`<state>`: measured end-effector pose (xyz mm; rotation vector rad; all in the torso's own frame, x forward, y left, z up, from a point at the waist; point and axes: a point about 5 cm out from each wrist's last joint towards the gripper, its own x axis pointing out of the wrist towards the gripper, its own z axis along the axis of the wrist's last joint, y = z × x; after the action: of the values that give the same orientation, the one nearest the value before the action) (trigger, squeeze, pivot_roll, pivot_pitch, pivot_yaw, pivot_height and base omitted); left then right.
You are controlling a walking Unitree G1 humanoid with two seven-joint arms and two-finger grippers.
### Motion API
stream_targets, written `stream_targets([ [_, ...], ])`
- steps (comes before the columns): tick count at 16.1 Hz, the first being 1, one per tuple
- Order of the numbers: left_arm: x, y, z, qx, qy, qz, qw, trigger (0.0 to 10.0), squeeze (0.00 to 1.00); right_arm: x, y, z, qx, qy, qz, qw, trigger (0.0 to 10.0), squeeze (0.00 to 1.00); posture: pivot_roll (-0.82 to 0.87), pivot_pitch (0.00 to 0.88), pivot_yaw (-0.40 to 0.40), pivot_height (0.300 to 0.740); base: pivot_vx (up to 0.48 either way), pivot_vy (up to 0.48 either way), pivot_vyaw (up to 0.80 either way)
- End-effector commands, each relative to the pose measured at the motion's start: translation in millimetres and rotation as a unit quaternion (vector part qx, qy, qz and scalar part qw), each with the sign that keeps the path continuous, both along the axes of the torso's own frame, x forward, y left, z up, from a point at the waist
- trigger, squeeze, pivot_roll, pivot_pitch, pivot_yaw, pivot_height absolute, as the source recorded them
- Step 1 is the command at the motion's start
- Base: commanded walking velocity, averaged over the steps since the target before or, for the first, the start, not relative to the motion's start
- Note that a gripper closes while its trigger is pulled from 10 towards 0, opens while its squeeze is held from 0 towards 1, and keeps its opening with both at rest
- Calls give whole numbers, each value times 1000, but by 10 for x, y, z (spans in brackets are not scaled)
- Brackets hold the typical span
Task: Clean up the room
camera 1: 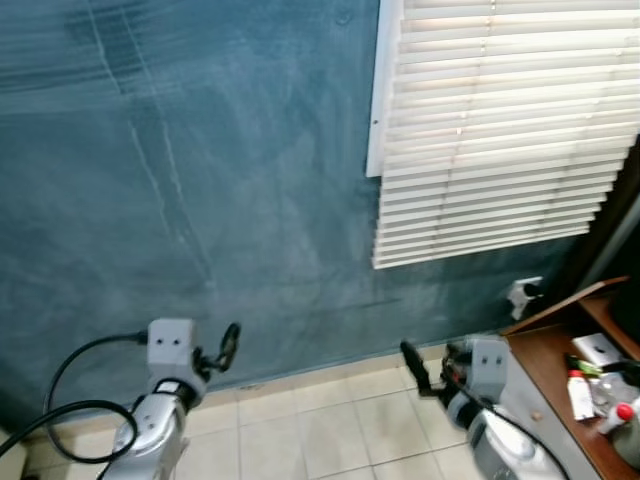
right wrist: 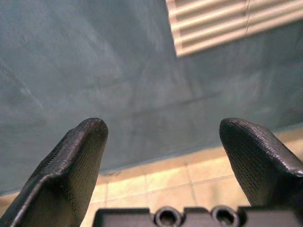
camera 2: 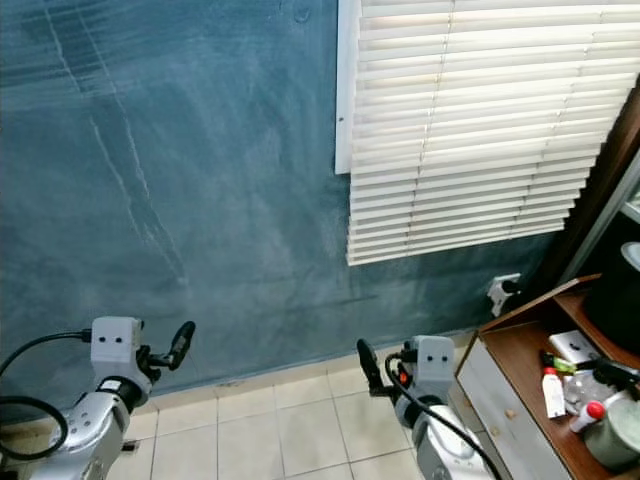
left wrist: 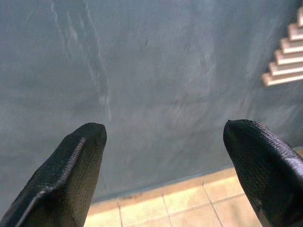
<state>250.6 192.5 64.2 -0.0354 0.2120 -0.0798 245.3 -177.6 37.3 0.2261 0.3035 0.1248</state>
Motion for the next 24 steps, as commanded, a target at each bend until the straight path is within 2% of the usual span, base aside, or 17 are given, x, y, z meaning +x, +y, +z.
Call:
stream_targets([
  [1,-14,-7,-28,0,15,-8,1000,10000,0,19,-32,29,12,-12,-19,1000,10000,0,-29,0,67,740,0,0,0],
  [3,-19,-75,-28,-14,27,-30,999,10000,0,-17,6,-7,-22,-1,-10,1000,10000,0,-45,0,76,740,0,0,0],
  [4,-51,-9,-6,2,26,-29,999,10000,0,-96,63,52,-43,-13,8,999,10000,0,-65,0,74,740,0,0,0],
  [6,-105,81,26,24,15,-23,999,10000,0,-145,62,120,-57,-31,10,998,10000,0,-63,0,59,740,0,0,0],
  [7,-142,111,-47,28,22,-13,999,10000,0,-153,29,100,-60,-36,5,998,10000,0,-50,0,41,740,0,0,0],
  [9,-113,-24,-56,23,17,-15,999,10000,0,-116,-66,73,-67,-25,5,997,10000,0,-26,0,22,740,0,0,0],
  [10,-132,-19,-72,23,22,-8,999,10000,0,-119,-108,84,-75,-25,1,997,10000,0,-33,0,26,740,0,0,0],
  [12,-277,32,-30,7,3,16,1000,10000,0,-171,-176,188,-78,-45,-15,996,10000,0,-65,0,36,740,0,0,0],
  [14,-410,10,42,27,-28,24,999,10000,0,-242,-155,292,-83,-71,-10,994,10000,0,-71,0,31,740,0,0,0],
  [16,-297,-86,106,37,-50,7,998,10000,0,-192,-60,349,-68,-88,2,994,10000,0,-65,0,26,740,0,0,0],
  [18,-102,-92,105,48,-51,3,998,10000,0,-28,-73,319,-76,-88,4,993,10000,0,-76,0,44,740,0,0,541],
  [21,-47,-16,56,56,-36,21,998,10000,0,14,-83,228,-70,-70,2,995,10000,0,-60,0,37,740,0,-320,527],
  [24,1,-59,-1,48,-31,31,998,10000,0,7,-84,145,-73,-56,7,996,10000,0,-39,0,25,740,0,-90,531],
])
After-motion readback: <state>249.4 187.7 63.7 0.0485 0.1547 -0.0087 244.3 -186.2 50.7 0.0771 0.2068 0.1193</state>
